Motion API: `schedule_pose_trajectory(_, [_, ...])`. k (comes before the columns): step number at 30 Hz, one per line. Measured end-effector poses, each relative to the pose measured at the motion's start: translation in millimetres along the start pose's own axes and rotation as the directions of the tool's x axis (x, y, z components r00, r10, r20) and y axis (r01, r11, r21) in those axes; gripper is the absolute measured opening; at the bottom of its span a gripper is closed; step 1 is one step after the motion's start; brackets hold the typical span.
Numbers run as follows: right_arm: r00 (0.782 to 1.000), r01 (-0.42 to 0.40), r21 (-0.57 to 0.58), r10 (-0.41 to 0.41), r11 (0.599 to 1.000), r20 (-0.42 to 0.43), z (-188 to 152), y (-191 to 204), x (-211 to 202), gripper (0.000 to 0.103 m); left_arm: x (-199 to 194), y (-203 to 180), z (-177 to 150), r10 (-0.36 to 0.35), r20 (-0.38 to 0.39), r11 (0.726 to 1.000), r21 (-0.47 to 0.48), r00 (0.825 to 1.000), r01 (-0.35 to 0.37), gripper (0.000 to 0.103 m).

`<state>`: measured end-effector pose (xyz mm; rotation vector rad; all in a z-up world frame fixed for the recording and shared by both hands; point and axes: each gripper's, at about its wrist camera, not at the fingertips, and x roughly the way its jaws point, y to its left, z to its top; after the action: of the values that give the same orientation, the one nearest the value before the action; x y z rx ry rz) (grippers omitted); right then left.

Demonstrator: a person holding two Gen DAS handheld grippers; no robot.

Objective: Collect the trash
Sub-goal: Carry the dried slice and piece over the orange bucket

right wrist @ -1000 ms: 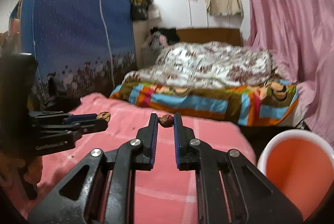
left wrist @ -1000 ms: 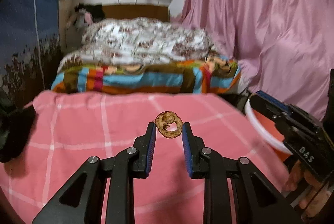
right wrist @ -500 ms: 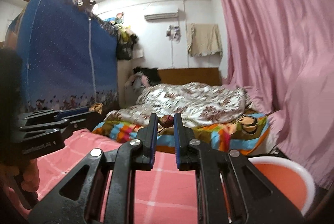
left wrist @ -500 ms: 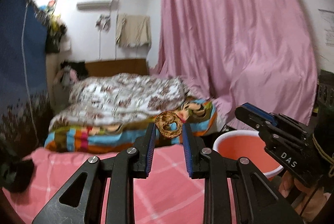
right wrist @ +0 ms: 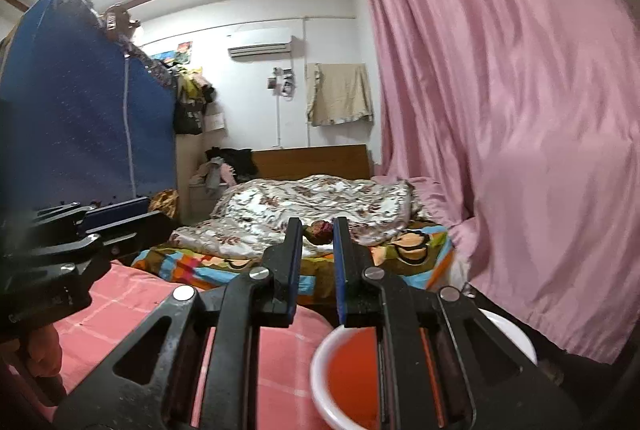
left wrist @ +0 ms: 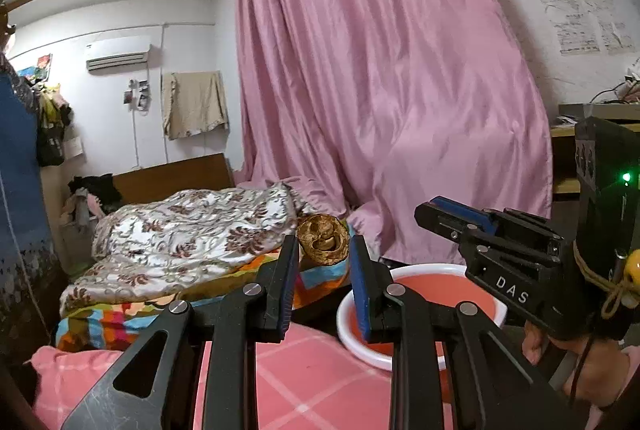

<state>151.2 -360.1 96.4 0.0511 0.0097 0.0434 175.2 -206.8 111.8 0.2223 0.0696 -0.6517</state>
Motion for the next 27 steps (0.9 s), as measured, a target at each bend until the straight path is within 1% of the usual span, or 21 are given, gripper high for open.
schedule_pose_trajectory(3, [0.999, 0.032, 0.011, -0.032, 0.999, -0.003, -2, -17, -7, 0.022, 6, -8, 1, -0.020, 0.004, 1.000, 0.010, 1.000, 0.019, 0.022])
schedule_pose_trajectory(10, [0.997, 0.080, 0.032, -0.080, 0.996, -0.024, -7, -43, -18, 0.022, 25, -25, -2, -0.068, -0.023, 0.997, 0.021, 0.997, 0.069, 0.022])
schedule_pose_trajectory(16, [0.994, 0.100, 0.041, -0.098, 0.994, -0.054, -11, -53, -20, 0.023, 40, -38, -10, -0.104, -0.057, 0.994, 0.031, 0.993, 0.106, 0.022])
schedule_pose_trajectory(19, [0.992, 0.107, 0.047, -0.104, 0.993, -0.075, -14, -56, -18, 0.023, 43, -39, -14, -0.116, -0.070, 0.993, 0.030, 0.991, 0.118, 0.022])
schedule_pose_trajectory(24, [0.985, 0.121, 0.055, -0.114, 0.991, -0.128, -20, -61, -11, 0.023, 57, -40, -21, -0.138, -0.126, 0.990, 0.001, 0.982, 0.139, 0.022])
schedule_pose_trajectory(27, [0.980, 0.126, 0.069, -0.113, 0.990, -0.165, -24, -66, -5, 0.023, 69, -41, -26, -0.151, -0.179, 0.988, -0.021, 0.972, 0.150, 0.022])
